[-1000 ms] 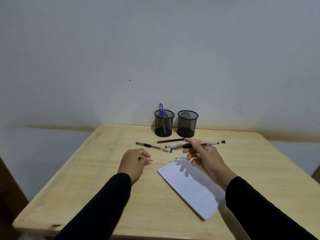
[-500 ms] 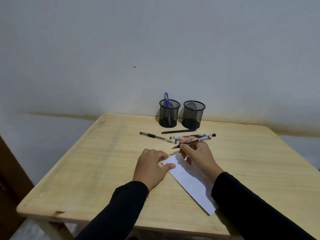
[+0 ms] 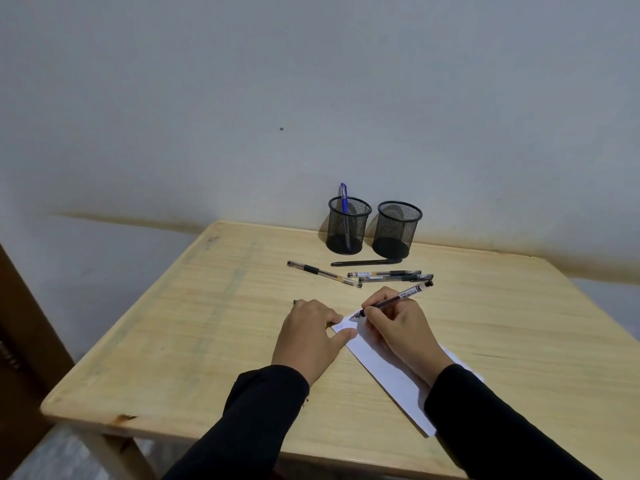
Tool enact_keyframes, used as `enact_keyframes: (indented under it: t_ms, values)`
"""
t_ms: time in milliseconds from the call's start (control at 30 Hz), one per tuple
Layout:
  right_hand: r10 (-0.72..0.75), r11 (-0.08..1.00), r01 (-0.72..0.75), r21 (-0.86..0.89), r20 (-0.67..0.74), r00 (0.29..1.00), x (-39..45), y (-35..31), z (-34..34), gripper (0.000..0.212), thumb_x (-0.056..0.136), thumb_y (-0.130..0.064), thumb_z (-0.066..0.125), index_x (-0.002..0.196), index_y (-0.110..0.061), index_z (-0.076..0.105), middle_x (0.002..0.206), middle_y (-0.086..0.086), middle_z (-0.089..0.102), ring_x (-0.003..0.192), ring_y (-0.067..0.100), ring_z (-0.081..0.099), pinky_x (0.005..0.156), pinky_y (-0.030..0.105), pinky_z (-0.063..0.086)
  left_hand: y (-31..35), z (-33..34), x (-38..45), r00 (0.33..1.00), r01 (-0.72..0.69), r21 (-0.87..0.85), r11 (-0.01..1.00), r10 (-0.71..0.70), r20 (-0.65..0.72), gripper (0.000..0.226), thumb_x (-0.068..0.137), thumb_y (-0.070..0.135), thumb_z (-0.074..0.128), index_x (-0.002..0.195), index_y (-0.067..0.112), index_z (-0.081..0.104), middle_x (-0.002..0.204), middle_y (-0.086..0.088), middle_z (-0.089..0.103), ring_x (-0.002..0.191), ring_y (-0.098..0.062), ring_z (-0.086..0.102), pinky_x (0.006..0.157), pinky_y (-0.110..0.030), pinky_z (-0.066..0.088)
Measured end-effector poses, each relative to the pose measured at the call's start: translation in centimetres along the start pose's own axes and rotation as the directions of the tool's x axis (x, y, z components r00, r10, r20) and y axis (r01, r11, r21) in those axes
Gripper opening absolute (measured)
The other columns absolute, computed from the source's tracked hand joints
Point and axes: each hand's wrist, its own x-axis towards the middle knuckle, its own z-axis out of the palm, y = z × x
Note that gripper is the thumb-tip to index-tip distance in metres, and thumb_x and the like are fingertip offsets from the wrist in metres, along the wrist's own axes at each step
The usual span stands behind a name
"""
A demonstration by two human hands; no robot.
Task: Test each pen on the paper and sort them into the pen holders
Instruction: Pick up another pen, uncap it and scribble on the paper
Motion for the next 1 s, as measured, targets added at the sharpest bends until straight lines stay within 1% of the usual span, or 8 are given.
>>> enact_keyframes:
  t_ms: [67, 233, 367, 467, 633, 733, 833, 1000]
  values:
    - [0.003, 1.0, -0.003, 0.008, 0.003, 1.0, -0.1, 0.0, -0.1, 0.017, 0.087, -0.005, 0.053, 0.074, -0.008, 0.065, 0.069, -0.002, 0.059, 0.054, 0.009, 0.052, 0.047, 0.016, 0.039, 0.0, 0.2, -0.3, 1.0, -0.002, -0.01, 1.0, 0.002, -0.004, 0.045, 0.085, 0.047, 0.06, 0.122, 0.022, 0.062, 0.119, 0.008, 0.057, 0.115, -0.007, 0.046, 0.096, -0.016, 0.033]
    - [-0.001, 0.999, 0.0, 0.048, 0.028, 1.0, -1.0, 0.2, -0.8, 0.018, 0.088, -0.005, 0.053, 0.074, -0.009, 0.064, 0.068, 0.001, 0.058, 0.054, 0.014, 0.049, 0.046, 0.018, 0.037, 0.2, 0.7, -1.7, 0.999, -0.003, -0.037, 0.999, 0.001, -0.04, 0.049, 0.085, 0.048, 0.059, 0.127, 0.023, 0.058, 0.119, 0.009, 0.051, 0.116, -0.006, 0.045, 0.091, -0.013, 0.033]
    - [-0.005, 0.998, 0.002, 0.064, 0.053, 0.999, -1.4, 0.2, -1.0, 0.016, 0.089, -0.005, 0.053, 0.076, -0.008, 0.063, 0.066, 0.006, 0.058, 0.055, 0.017, 0.05, 0.047, 0.021, 0.038, 0.3, 0.7, -2.5, 0.997, -0.023, -0.08, 0.997, 0.018, -0.068, 0.034, 0.086, 0.04, 0.061, 0.117, 0.027, 0.062, 0.111, 0.01, 0.057, 0.109, -0.007, 0.052, 0.09, -0.017, 0.042]
    - [-0.022, 0.998, 0.017, 0.066, 0.066, 0.998, -1.5, 0.2, -0.9, 0.014, 0.088, -0.005, 0.054, 0.078, -0.007, 0.063, 0.06, 0.007, 0.057, 0.054, 0.018, 0.05, 0.049, 0.026, 0.039, 0.3, 0.6, -2.6, 0.997, -0.006, -0.11, 0.994, -0.002, -0.071, 0.033, 0.085, 0.038, 0.063, 0.114, 0.024, 0.066, 0.109, 0.01, 0.059, 0.104, -0.006, 0.054, 0.09, -0.018, 0.044]
    - [-0.051, 0.998, 0.049, 0.031, 0.081, 0.995, -1.6, 0.2, -0.8, 0.013, 0.087, -0.004, 0.054, 0.076, -0.006, 0.062, 0.057, 0.0, 0.056, 0.053, 0.013, 0.05, 0.053, 0.023, 0.041, 0.2, 0.6, -2.6, 0.997, 0.0, -0.137, 0.991, -0.01, -0.072, 0.034, 0.083, 0.038, 0.066, 0.112, 0.022, 0.068, 0.103, 0.009, 0.059, 0.1, -0.006, 0.055, 0.089, -0.02, 0.047]
    - [-0.079, 0.996, 0.082, -0.032, 0.087, 0.993, -1.6, 0.0, -0.6, 0.016, 0.087, -0.004, 0.055, 0.074, -0.008, 0.063, 0.064, 0.001, 0.059, 0.058, 0.012, 0.052, 0.056, 0.021, 0.042, 0.1, 0.7, -2.5, 0.998, -0.007, -0.137, 0.991, -0.002, -0.07, 0.034, 0.083, 0.037, 0.066, 0.112, 0.02, 0.069, 0.101, 0.008, 0.059, 0.098, -0.006, 0.056, 0.089, -0.019, 0.047]
    - [-0.089, 0.993, 0.095, -0.073, 0.084, 0.993, -1.6, -0.1, -0.5, 0.019, 0.087, -0.004, 0.054, 0.072, -0.012, 0.063, 0.067, -0.003, 0.059, 0.057, 0.007, 0.051, 0.056, 0.014, 0.041, 0.1, 0.7, -2.4, 0.997, -0.008, -0.139, 0.99, -0.002, -0.071, 0.034, 0.083, 0.037, 0.066, 0.111, 0.02, 0.069, 0.099, 0.008, 0.058, 0.097, -0.006, 0.056, 0.088, -0.02, 0.047]
    - [-0.079, 0.992, 0.083, -0.095, 0.047, 0.996, -1.6, 0.1, -0.7, 0.014, 0.086, -0.003, 0.053, 0.074, -0.005, 0.061, 0.064, 0.014, 0.06, 0.054, 0.01, 0.048, 0.052, 0.018, 0.039, 0.1, 0.7, -2.4, 0.998, -0.008, -0.144, 0.989, -0.002, -0.066, 0.034, 0.083, 0.037, 0.066, 0.112, 0.02, 0.069, 0.098, 0.009, 0.056, 0.098, -0.006, 0.056, 0.088, -0.02, 0.047]
